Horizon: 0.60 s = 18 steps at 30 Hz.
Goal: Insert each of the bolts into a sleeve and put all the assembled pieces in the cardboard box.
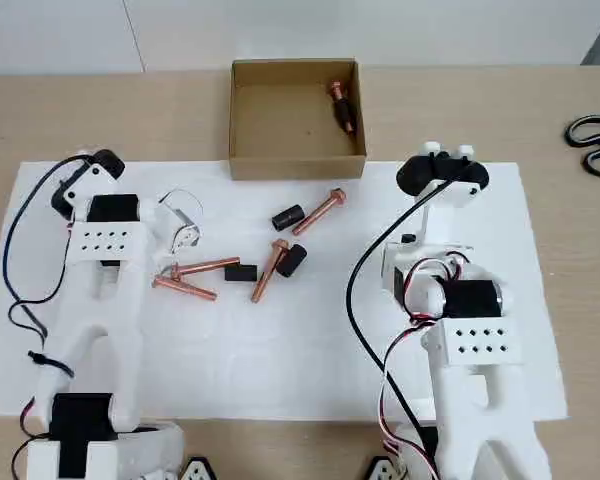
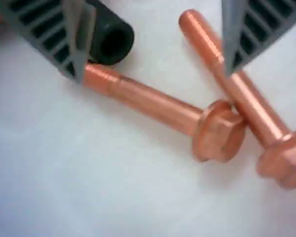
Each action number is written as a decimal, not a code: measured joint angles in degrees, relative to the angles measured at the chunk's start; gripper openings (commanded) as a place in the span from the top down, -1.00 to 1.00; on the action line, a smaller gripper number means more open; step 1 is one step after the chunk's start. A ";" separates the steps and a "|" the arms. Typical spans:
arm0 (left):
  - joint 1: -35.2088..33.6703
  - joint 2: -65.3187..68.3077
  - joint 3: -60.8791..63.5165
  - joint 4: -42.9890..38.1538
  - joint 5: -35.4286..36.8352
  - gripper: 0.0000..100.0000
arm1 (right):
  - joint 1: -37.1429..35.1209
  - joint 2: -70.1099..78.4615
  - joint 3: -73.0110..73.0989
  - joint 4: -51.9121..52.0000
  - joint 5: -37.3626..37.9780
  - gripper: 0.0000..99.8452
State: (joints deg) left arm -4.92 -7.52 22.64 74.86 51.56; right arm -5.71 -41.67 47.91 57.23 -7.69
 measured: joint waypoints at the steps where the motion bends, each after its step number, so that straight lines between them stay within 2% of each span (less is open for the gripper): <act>1: 0.53 0.26 0.00 -0.44 0.00 0.64 | 0.00 0.00 0.00 0.00 0.00 0.99; 6: 3.25 4.40 0.00 -0.44 -0.09 0.64 | 0.00 0.00 0.00 0.00 0.00 0.99; 13: -3.69 7.21 0.00 3.34 0.26 0.64 | 0.00 0.00 0.00 0.00 0.00 0.99; 18: -4.48 7.47 0.00 4.84 0.00 0.64 | 0.00 0.00 0.00 0.00 0.00 0.99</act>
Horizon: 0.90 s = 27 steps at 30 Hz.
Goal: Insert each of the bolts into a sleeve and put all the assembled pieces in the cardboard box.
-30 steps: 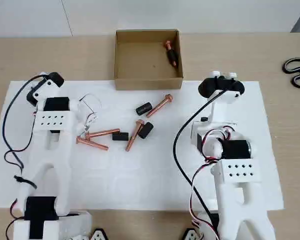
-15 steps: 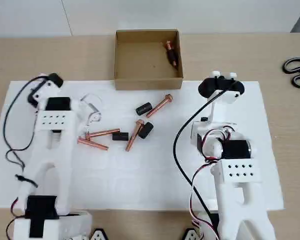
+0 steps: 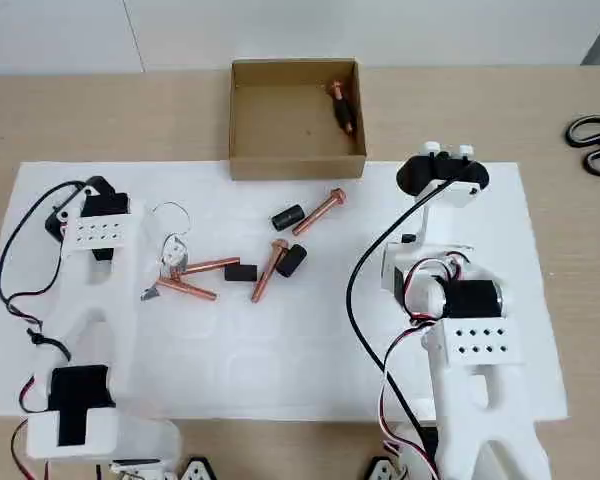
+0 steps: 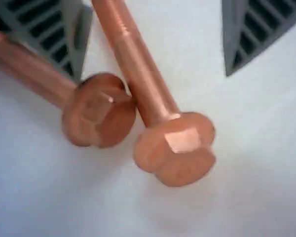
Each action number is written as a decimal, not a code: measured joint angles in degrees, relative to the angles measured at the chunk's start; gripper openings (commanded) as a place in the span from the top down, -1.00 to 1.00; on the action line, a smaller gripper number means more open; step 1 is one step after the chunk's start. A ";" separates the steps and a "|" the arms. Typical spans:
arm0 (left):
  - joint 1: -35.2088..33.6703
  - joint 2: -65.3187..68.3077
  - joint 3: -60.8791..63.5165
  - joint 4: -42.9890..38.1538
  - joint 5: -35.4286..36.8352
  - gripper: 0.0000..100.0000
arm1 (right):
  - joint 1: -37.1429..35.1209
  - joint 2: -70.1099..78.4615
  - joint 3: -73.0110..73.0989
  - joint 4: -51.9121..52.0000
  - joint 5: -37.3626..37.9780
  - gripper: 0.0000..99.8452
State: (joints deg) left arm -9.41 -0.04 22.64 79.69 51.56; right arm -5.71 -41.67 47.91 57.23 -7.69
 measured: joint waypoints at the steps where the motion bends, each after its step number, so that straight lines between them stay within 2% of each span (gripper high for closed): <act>1: 0.00 0.18 0.00 0.00 0.00 0.64 | 0.00 0.00 0.00 0.00 0.00 0.99; 13: 0.26 0.18 0.00 1.32 0.00 0.64 | 0.00 0.00 0.00 0.00 0.00 0.99; 21: 7.65 0.18 -2.81 5.54 0.00 0.64 | 0.00 0.00 0.00 0.00 0.00 0.99; 27: 8.18 0.18 -2.99 5.63 0.00 0.64 | 0.00 0.00 0.00 0.00 0.00 0.99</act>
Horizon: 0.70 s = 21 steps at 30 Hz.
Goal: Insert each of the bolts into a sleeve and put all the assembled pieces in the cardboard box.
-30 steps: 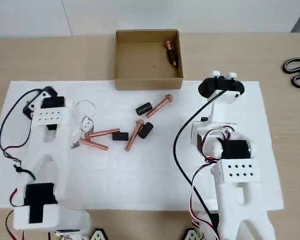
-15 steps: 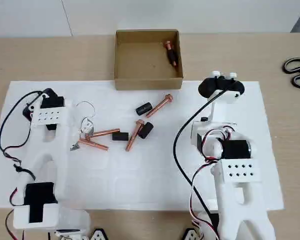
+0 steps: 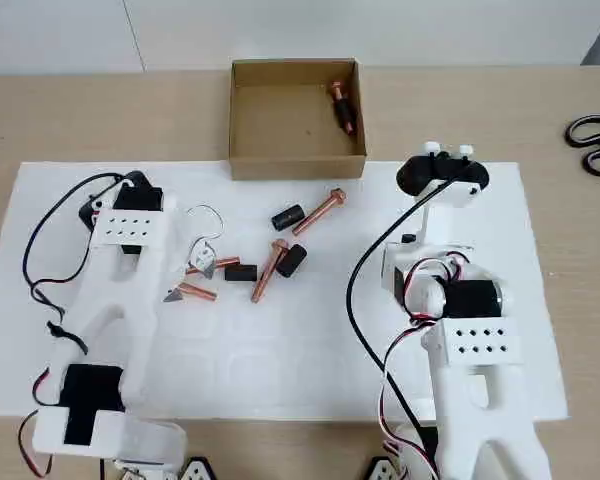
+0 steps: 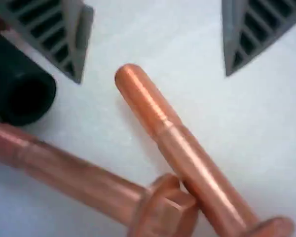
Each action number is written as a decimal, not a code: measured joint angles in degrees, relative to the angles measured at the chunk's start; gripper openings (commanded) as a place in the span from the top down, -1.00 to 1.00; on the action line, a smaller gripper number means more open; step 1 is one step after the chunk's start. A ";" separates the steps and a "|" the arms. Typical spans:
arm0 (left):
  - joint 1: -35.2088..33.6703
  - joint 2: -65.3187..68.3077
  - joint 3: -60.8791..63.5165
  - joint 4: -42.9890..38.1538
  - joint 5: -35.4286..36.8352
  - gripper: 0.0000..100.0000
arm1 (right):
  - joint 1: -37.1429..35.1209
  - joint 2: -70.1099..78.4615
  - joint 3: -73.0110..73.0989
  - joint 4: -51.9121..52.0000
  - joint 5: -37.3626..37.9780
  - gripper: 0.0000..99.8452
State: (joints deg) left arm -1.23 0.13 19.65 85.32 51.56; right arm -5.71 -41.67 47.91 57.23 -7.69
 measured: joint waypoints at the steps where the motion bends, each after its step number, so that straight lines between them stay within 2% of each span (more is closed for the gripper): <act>1: 0.00 0.00 0.00 0.00 0.00 0.64 | 0.00 0.00 0.00 0.00 0.00 0.99; 6: -0.09 0.00 0.26 -0.53 0.00 0.64 | 0.00 0.00 0.00 0.00 0.00 0.99; 14: -4.66 0.00 5.10 -5.80 0.00 0.64 | 0.00 0.00 0.00 0.00 0.00 0.99; 21: -5.01 0.00 6.86 -8.26 0.00 0.64 | 0.00 0.00 0.00 0.00 0.00 0.99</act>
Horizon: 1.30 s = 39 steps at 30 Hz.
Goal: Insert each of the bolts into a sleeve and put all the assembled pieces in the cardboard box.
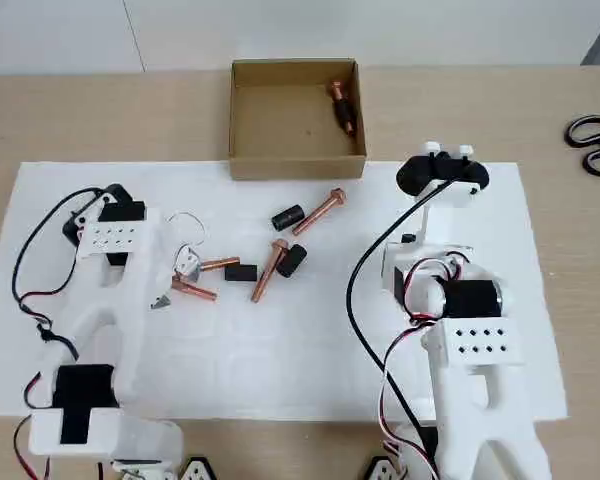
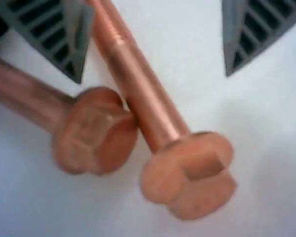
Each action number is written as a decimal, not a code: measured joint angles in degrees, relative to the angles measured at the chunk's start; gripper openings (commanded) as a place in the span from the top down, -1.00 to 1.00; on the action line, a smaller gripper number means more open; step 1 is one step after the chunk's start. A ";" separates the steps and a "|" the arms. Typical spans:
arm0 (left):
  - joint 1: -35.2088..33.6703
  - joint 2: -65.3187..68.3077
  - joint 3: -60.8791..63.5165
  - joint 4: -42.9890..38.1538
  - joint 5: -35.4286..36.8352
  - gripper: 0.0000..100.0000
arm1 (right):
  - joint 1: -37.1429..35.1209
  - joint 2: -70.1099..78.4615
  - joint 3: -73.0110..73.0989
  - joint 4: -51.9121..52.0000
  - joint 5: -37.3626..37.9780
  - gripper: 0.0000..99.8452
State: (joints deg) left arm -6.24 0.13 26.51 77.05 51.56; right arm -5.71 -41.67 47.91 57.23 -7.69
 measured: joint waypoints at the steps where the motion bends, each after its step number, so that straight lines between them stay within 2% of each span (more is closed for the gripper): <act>1: 0.00 0.00 0.00 0.00 0.00 0.64 | 0.00 0.00 0.00 0.00 0.00 0.99; 12: -3.87 0.00 1.93 -2.73 0.00 0.64 | 0.00 0.00 0.00 0.00 0.00 0.99; 24: -4.13 0.44 2.11 -6.77 1.93 0.65 | 0.00 0.00 0.00 0.00 0.00 0.99; 31: -3.87 6.15 0.70 -6.77 2.46 1.00 | 0.00 0.00 0.00 0.00 0.00 0.99; 35: -3.69 9.14 -2.46 -6.68 2.46 0.99 | 0.00 0.00 0.00 0.00 0.00 0.99; 39: -3.60 12.13 -7.03 -2.81 2.46 0.99 | 0.00 0.00 0.00 0.00 0.00 0.99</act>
State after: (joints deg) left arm -9.85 12.26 19.47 74.24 54.02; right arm -5.71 -41.67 47.91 57.23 -7.69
